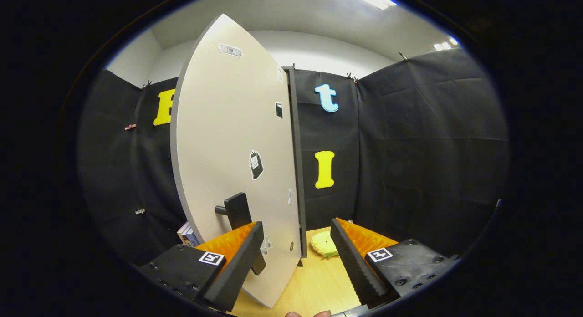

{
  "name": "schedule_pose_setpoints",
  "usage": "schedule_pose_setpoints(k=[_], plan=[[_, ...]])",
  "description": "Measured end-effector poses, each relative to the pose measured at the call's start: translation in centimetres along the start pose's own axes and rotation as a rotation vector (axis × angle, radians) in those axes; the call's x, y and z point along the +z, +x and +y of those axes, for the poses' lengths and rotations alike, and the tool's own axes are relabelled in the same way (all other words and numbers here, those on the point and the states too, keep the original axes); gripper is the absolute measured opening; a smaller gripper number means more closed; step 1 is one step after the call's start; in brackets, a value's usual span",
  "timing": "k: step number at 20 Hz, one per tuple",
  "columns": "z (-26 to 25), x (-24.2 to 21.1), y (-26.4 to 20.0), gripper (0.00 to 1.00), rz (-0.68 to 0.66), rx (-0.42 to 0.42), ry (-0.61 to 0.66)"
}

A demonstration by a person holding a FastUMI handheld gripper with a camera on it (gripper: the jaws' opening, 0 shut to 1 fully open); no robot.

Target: Open the shoe cabinet door, grab the shoes and put them into the shoe cabinet, then close the shoe cabinet door.

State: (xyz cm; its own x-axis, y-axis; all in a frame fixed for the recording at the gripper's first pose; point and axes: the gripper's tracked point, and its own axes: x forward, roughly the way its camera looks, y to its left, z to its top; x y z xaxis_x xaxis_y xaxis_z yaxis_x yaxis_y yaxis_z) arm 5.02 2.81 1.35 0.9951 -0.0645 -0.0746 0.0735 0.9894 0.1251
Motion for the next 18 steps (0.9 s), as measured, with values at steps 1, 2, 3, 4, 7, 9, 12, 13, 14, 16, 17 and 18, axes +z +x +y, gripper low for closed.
schedule_pose_setpoints(k=[1, 2, 3, 4, 7, 9, 12, 13, 14, 16, 17, 18], plan=[[0.7, -0.2, 0.1, 0.98, 0.004, 0.012, 0.007], [1.5, -0.3, 0.3, 0.98, 0.007, 0.025, 0.016], [2.3, -0.4, 0.7, 0.98, 0.012, 0.039, 0.025], [3.2, -0.5, 1.0, 0.98, 0.017, 0.053, 0.030], [5.8, -0.7, 2.0, 0.98, 0.019, 0.096, 0.028], [7.5, -0.9, 2.8, 0.98, 0.028, 0.131, 0.030], [9.3, -0.5, 3.6, 0.98, 0.014, 0.158, 0.041], [9.7, -0.4, 3.9, 0.98, 0.008, 0.159, 0.032], [10.1, -0.5, 4.1, 0.98, 0.010, 0.165, 0.025], [10.7, -0.8, 4.2, 0.98, 0.015, 0.179, 0.030], [10.9, -0.8, 4.2, 0.98, 0.018, 0.184, 0.030], [11.1, -1.0, 4.2, 0.98, 0.021, 0.186, 0.025]])
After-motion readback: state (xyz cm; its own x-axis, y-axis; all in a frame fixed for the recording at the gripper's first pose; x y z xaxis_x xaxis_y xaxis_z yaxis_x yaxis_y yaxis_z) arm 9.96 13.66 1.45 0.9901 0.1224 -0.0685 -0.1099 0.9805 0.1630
